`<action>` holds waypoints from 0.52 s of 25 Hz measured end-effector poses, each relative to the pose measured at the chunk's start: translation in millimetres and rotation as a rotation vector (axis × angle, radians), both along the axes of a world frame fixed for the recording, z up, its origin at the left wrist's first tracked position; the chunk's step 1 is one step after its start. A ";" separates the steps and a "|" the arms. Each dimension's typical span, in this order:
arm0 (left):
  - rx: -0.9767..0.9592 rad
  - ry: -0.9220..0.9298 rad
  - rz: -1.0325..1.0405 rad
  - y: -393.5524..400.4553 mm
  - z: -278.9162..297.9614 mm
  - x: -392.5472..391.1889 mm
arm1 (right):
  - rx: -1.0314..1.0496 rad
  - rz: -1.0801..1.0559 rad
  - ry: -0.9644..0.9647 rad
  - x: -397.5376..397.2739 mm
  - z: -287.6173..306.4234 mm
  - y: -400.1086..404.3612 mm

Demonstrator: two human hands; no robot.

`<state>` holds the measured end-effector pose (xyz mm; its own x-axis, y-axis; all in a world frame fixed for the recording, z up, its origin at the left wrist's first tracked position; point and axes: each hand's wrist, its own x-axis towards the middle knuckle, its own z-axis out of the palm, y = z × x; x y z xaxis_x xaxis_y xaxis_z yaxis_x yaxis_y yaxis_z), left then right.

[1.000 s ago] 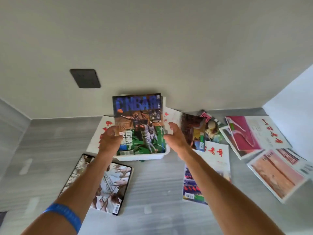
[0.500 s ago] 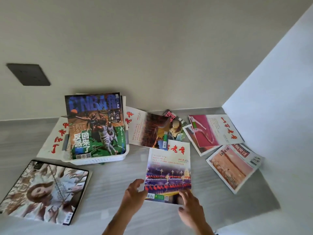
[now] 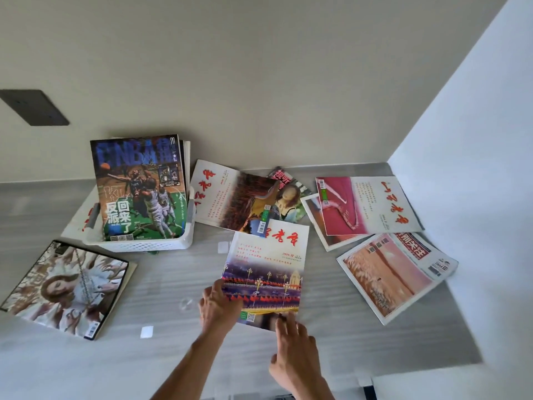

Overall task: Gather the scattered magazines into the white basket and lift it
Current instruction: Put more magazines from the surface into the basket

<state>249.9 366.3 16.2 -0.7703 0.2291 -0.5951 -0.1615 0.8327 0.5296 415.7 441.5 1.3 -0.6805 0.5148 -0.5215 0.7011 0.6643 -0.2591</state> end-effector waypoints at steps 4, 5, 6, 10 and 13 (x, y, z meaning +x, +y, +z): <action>0.211 -0.178 0.295 0.3 4.4 -10.7 | -0.005 0.002 0.078 12.5 2.1 14.4; 0.240 -0.169 0.234 3.7 4.6 -2.8 | -0.009 -0.004 0.088 21.4 2.1 22.1; 0.263 -0.149 0.203 6.5 3.4 8.0 | -0.019 -0.023 0.081 30.5 1.4 31.0; 0.403 -0.120 0.239 -2.2 6.6 52.0 | -0.248 -0.310 0.107 49.7 5.0 65.4; 0.498 -0.095 0.205 -36.7 19.1 63.7 | -0.567 -0.746 0.244 41.1 14.3 89.9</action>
